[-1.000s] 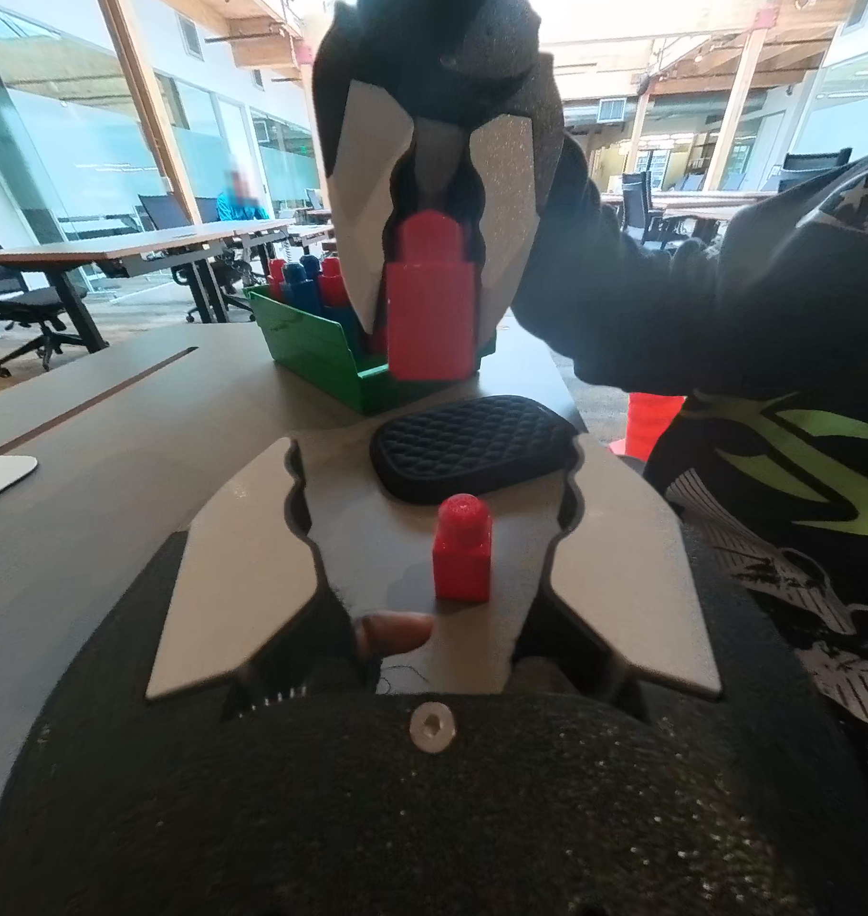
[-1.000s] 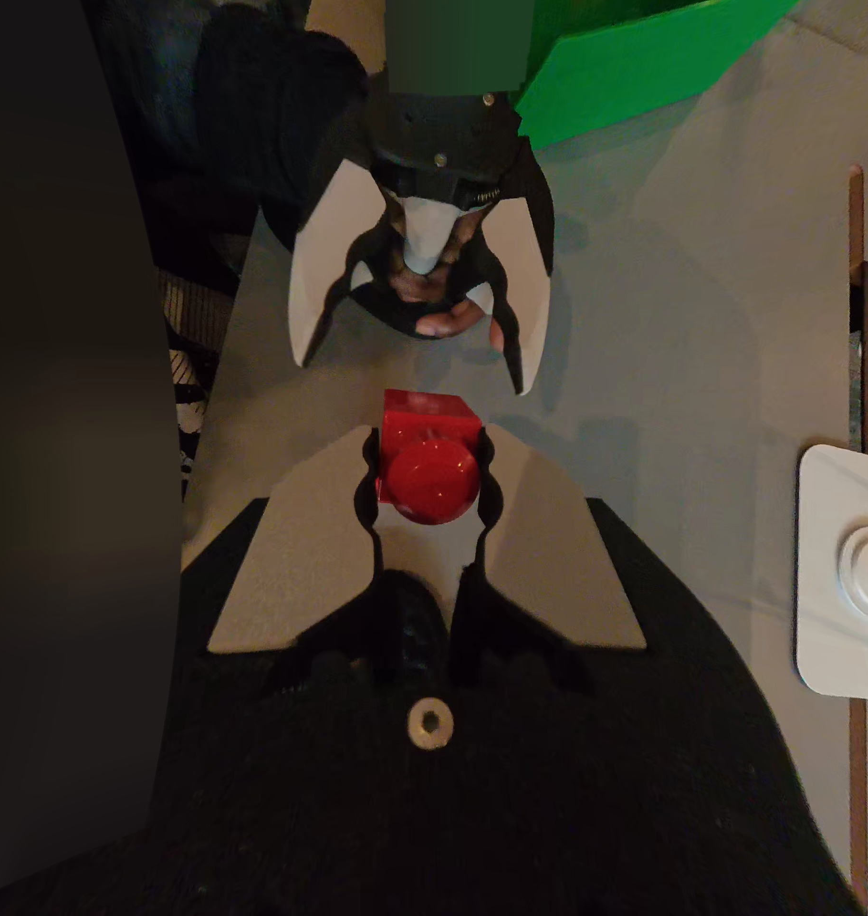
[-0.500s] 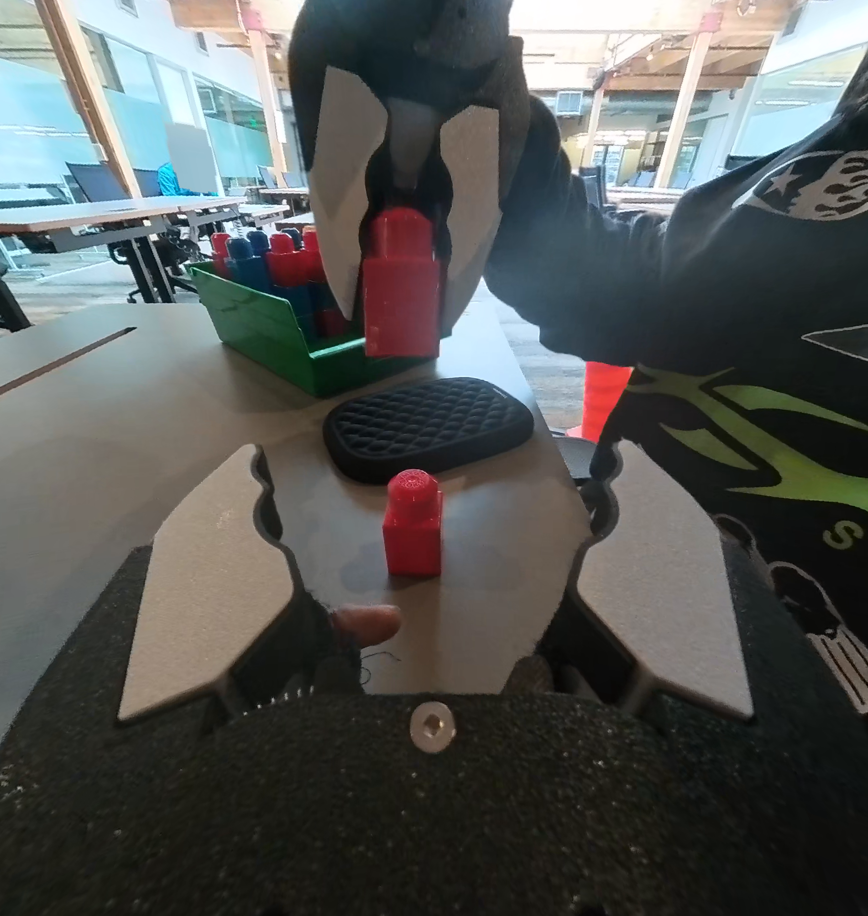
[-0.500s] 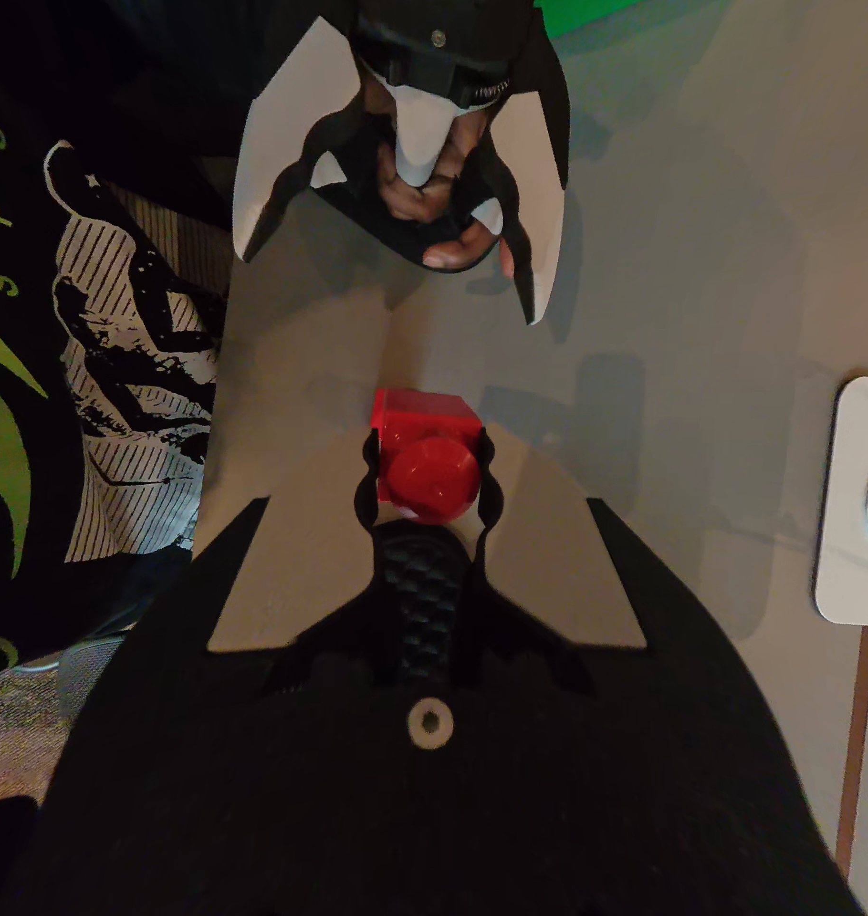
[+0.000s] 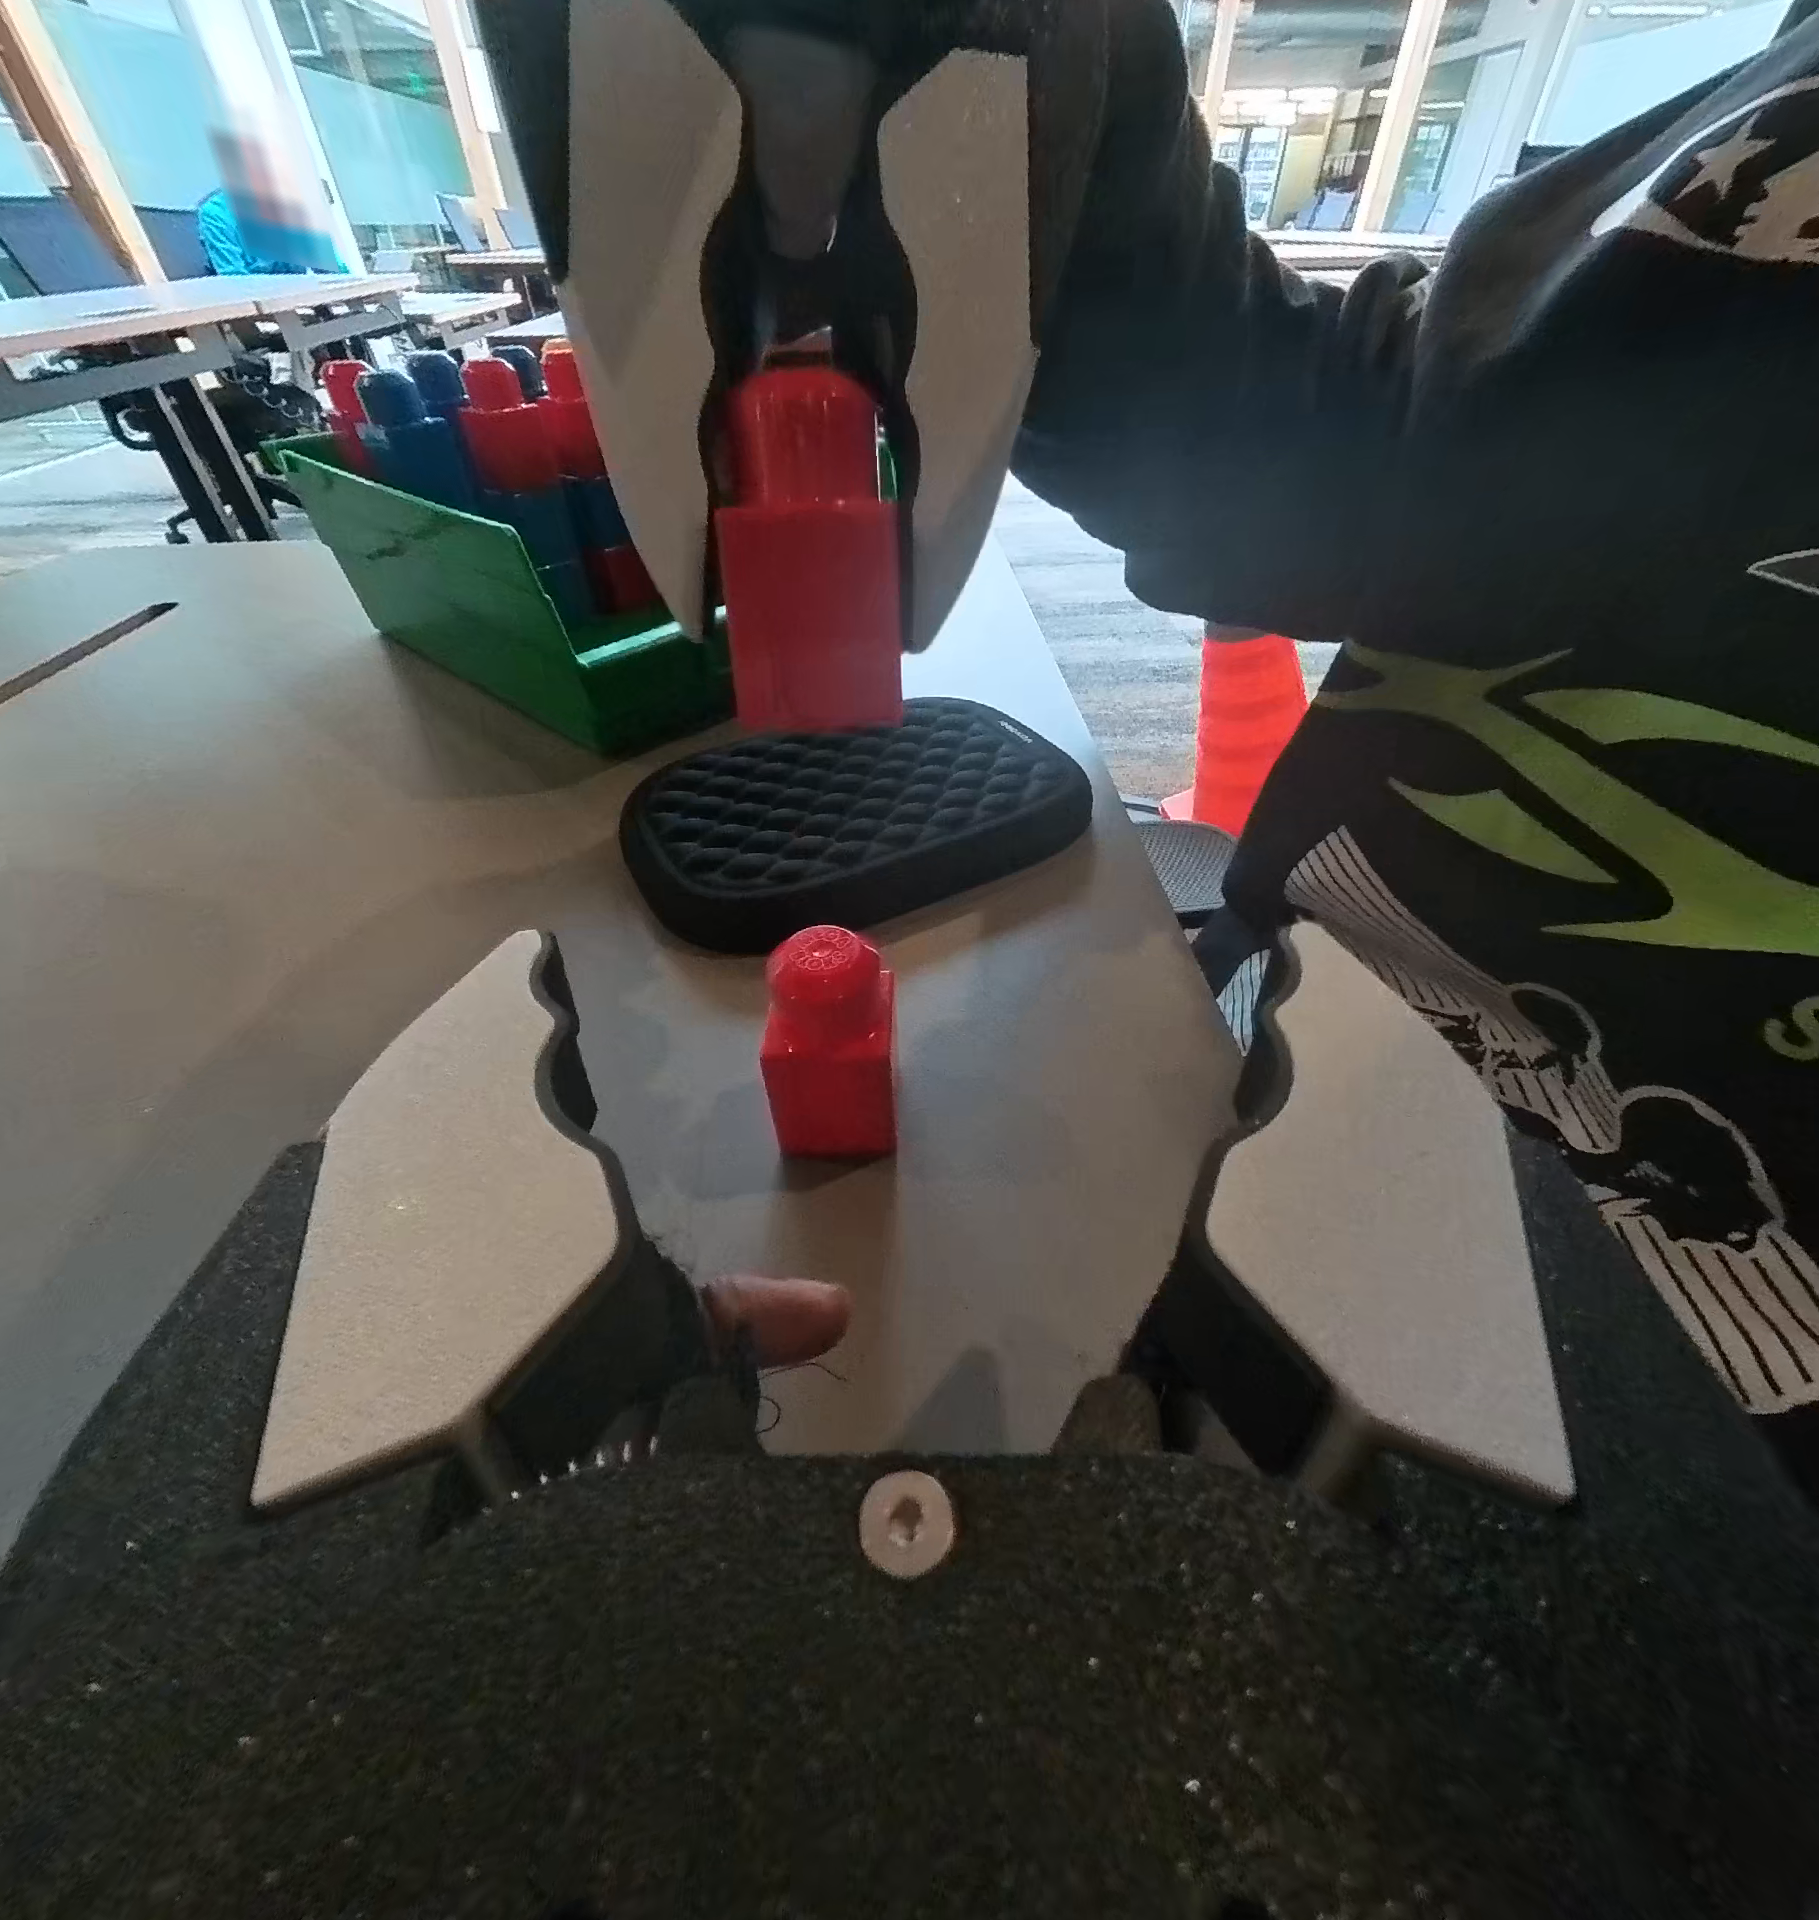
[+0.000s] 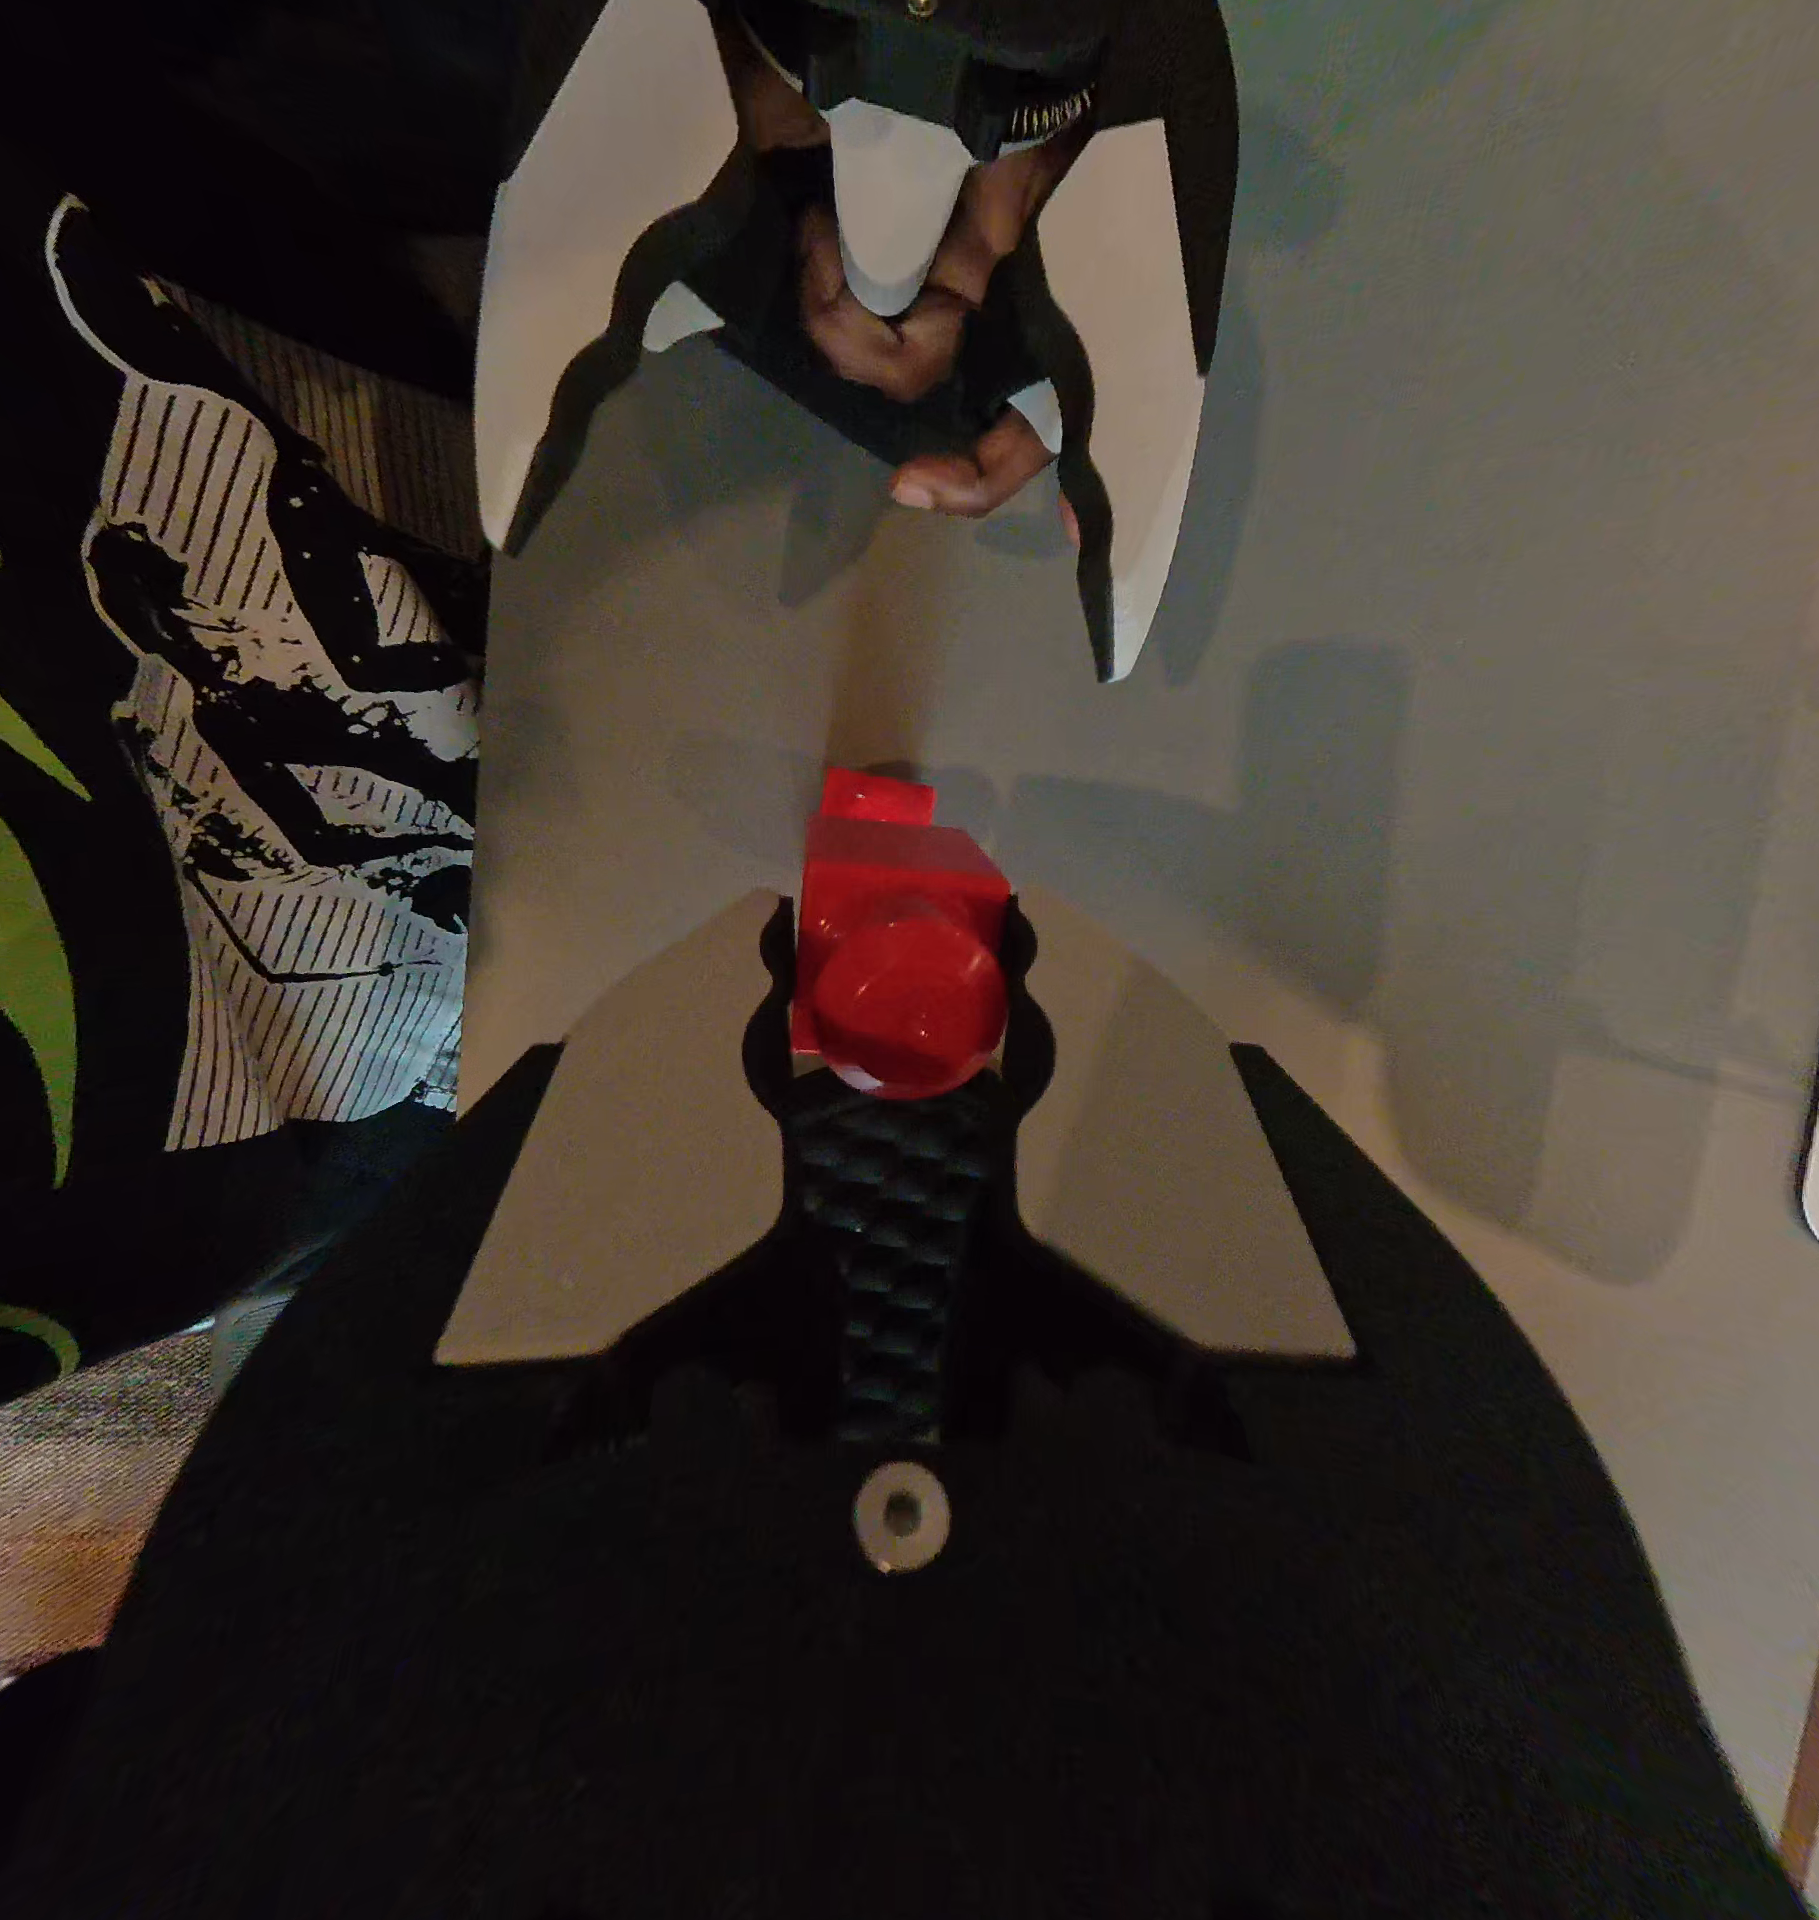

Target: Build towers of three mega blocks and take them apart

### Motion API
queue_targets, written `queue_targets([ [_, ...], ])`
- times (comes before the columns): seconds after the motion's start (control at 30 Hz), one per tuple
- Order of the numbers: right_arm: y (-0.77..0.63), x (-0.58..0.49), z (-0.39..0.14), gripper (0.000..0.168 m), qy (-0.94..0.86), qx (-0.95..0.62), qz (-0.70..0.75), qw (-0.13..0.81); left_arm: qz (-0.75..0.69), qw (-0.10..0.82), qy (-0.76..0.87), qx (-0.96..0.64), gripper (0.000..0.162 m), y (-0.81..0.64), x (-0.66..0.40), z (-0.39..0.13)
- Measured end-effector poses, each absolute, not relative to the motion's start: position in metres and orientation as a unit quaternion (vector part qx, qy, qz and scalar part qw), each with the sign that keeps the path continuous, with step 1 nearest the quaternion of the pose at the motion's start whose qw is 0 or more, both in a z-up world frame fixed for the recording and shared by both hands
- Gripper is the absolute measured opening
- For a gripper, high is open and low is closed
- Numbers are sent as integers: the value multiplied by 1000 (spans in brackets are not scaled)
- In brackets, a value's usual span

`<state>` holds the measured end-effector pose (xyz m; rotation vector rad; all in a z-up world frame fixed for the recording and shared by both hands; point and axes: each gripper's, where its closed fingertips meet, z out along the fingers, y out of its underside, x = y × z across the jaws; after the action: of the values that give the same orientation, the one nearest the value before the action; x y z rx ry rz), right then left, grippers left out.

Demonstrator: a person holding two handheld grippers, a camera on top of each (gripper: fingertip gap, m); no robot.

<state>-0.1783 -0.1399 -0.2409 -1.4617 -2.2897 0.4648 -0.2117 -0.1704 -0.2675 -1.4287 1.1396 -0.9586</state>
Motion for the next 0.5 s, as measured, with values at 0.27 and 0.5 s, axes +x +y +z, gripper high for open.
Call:
queue_targets([
  [0.27,-140,-184,-253,37,-815,-529,154,176,-399,507,475,-598,123,-170,-211,-270],
  [0.5,-143,-193,-267,37,-817,-535,148,158,-398,502,480,-599,123,-171,-210,-272],
])
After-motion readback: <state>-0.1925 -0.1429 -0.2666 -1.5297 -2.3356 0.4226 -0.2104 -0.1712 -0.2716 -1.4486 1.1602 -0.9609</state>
